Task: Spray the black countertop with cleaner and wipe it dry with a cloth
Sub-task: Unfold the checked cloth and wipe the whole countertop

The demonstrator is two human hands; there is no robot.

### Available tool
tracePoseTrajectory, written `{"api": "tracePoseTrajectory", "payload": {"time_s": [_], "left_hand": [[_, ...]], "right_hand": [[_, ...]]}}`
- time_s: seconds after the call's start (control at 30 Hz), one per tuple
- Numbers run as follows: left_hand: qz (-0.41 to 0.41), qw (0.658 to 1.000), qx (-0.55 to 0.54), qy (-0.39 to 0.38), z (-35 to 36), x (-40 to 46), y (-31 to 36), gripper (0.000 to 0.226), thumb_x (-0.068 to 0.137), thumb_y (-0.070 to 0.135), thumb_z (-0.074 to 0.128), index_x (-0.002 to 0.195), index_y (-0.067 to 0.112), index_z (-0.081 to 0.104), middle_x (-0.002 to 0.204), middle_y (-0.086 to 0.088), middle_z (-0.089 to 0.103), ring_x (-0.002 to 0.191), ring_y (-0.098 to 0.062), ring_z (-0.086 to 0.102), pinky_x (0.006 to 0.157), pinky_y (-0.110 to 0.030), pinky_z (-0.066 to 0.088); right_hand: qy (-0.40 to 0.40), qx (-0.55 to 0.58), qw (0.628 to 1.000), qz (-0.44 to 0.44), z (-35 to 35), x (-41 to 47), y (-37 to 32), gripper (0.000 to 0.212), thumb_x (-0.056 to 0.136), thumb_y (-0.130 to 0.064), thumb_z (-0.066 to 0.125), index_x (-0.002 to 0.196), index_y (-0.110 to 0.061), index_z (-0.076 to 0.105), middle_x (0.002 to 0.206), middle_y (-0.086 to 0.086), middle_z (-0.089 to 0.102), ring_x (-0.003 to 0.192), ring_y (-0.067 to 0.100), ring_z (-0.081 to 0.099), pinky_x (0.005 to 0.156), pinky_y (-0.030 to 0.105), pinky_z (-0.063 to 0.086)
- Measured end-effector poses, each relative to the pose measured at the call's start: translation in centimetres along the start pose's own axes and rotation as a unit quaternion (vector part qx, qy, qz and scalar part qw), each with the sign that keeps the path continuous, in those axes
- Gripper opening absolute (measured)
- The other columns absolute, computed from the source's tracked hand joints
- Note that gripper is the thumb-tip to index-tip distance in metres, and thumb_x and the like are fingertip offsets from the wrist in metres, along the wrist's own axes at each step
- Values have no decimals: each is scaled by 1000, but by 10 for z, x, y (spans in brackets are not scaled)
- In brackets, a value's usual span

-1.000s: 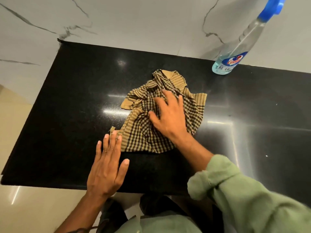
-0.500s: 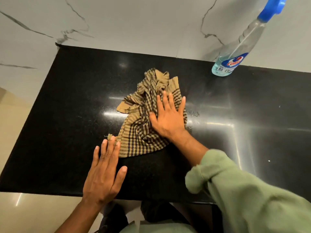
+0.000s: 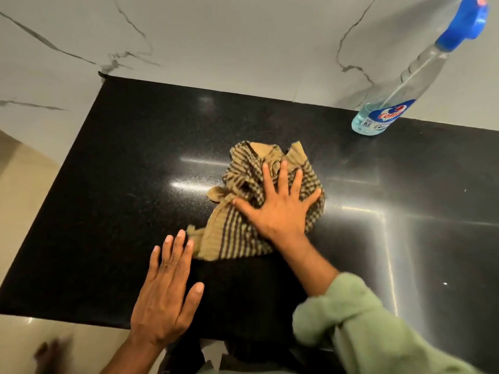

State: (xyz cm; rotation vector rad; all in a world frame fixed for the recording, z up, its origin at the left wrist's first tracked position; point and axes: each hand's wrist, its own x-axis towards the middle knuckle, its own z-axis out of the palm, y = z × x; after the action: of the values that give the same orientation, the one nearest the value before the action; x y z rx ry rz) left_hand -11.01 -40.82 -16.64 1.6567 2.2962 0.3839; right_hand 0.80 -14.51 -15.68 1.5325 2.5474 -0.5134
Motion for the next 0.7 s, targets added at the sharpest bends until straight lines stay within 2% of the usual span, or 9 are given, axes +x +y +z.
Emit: {"api": "tracePoseTrajectory", "payload": {"time_s": [0.13,0.33,0.5,0.7], "left_hand": [[-4,1000,2,-4,1,0,-1,72,106,53,16,161,6,16,172,-10,3,159,-29,4,125,-47,5],[0,1000,0,0,2,0,-1,73,106,51,17,160,4,18,172,-13,6,158,-32,7,125,-50,9],[3,1000,5,3,1,1,0,72,103,46,26,161,4,17,172,-12,5,159,-32,5,126,-49,6],[1,1000,0,3,0,1,1,73,102,45,28,161,5,15,172,-12,2,159,-30,2,127,-52,7]], "right_hand": [[17,-27,998,-56,-27,89,27,84,90,-88,12,162,-47,1,175,-3,-7,161,28,-6,122,68,-7],[15,-80,989,-126,-60,182,25,72,102,-69,18,165,-35,7,175,3,4,161,25,2,128,55,-1],[6,-87,985,-148,-65,194,26,72,104,-65,22,165,-28,13,174,8,5,161,27,4,129,52,-2],[-13,-91,985,-147,-66,174,26,70,106,-61,22,166,-27,7,175,4,-1,161,22,-1,129,49,-4]]}}
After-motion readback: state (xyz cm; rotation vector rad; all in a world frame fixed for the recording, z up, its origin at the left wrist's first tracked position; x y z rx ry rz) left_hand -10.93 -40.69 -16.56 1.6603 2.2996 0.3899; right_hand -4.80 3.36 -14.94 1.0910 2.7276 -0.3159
